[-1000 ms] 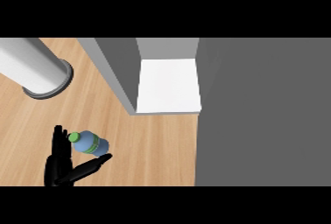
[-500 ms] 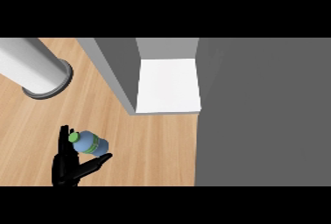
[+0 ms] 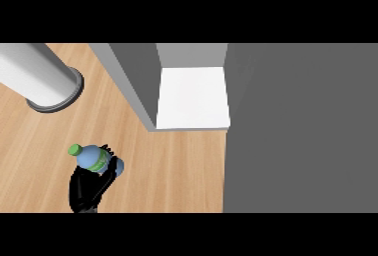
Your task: Pick up the bottled water, place it into the cabinet and close the cabinet
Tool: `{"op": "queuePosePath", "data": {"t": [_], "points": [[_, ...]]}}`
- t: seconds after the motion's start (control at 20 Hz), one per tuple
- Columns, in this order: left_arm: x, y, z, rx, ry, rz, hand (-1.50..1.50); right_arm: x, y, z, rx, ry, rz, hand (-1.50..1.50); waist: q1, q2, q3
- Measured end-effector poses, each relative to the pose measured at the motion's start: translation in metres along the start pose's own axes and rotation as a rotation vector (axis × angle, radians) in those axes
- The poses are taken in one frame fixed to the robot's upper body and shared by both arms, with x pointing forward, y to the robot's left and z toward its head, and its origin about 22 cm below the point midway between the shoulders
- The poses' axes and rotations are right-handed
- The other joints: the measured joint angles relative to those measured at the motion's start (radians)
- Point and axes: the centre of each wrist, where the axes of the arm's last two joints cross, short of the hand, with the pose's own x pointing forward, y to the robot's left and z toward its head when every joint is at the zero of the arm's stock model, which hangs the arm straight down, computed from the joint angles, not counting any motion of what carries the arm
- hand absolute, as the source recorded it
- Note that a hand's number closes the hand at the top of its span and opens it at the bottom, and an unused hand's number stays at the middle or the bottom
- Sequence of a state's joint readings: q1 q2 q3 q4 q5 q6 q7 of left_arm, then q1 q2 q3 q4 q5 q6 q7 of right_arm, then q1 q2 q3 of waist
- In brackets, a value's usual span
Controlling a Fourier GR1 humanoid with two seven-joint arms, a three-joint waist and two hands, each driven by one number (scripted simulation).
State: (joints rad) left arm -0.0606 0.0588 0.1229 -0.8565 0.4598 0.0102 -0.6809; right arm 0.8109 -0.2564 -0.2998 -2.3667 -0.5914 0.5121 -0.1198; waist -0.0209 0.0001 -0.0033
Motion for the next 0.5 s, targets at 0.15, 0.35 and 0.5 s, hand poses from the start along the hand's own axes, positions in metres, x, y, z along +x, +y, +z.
{"op": "queuePosePath", "data": {"t": [0.15, 0.35, 0.5], "points": [[-0.002, -0.005, -0.003, -0.008, -0.017, 0.06, 1.5, 0.002, -0.003, 0.001, 0.001, 0.001, 0.009, -1.5, 0.002, 0.0, 0.0], [-0.011, -0.008, -0.003, -0.034, -0.042, 0.074, 1.5, 0.001, -0.003, 0.002, 0.005, -0.012, -0.004, -1.5, 0.002, 0.0, 0.001], [-0.006, -0.003, -0.012, -0.082, -0.051, 0.072, 1.5, 0.003, -0.004, 0.003, -0.005, -0.004, 0.001, -1.5, 0.001, 0.0, 0.001]]}}
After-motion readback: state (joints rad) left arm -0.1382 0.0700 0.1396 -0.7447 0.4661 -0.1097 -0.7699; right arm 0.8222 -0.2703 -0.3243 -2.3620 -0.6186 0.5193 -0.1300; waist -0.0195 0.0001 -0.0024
